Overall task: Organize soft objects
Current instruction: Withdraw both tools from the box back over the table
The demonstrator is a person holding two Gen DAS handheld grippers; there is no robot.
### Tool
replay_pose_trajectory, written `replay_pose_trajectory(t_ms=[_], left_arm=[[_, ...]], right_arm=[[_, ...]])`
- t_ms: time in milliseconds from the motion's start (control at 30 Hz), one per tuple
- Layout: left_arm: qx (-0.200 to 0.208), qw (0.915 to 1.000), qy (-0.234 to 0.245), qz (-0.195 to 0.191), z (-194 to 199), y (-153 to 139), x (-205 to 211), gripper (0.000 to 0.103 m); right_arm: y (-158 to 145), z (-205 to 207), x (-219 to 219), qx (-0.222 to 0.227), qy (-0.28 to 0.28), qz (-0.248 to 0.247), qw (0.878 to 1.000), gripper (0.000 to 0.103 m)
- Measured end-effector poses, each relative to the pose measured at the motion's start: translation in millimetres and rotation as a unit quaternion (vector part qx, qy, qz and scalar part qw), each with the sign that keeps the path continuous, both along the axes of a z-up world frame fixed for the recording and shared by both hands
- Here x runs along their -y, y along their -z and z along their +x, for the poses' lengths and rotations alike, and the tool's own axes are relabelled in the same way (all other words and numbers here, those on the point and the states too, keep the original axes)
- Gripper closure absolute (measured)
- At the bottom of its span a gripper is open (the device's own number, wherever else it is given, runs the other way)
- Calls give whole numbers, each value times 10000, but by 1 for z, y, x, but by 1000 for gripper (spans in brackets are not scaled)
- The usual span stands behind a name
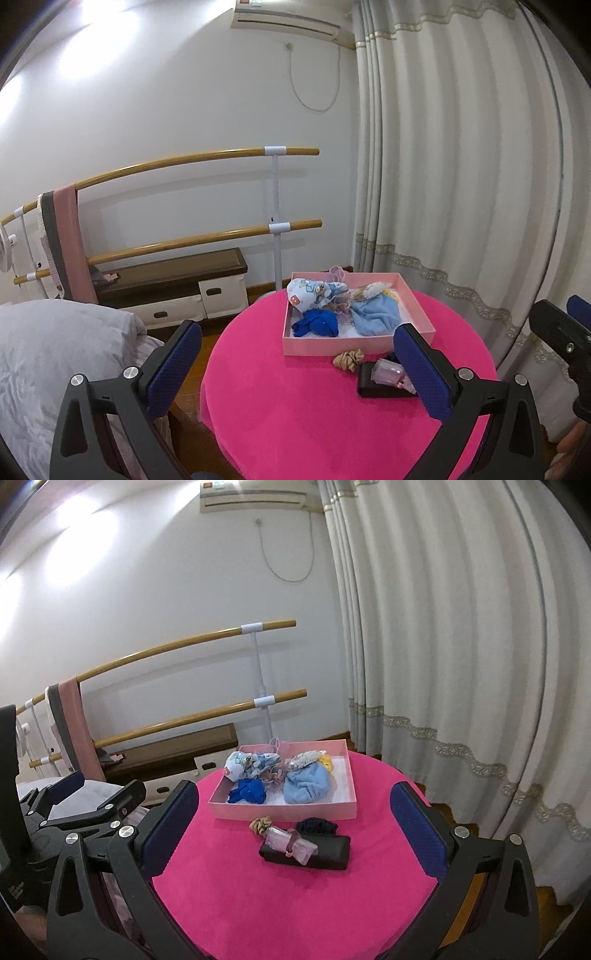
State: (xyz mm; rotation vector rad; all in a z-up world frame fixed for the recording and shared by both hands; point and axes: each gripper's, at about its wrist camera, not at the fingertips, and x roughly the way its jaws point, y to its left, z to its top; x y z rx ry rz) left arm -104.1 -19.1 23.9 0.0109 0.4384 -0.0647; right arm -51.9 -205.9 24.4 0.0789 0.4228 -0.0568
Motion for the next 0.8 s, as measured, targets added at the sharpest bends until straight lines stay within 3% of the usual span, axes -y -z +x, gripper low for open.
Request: replay_pose_trajectory(t_ms=[233,800], left_arm=[[50,10000,-79,-29,-28,2,-4,0],[-64,10000,-30,30,-25,2,1,0]], right_arm=[[3,-11,1,24,152,-55,9999,0],[10,-13,8,-135,211,-14,9997,0]])
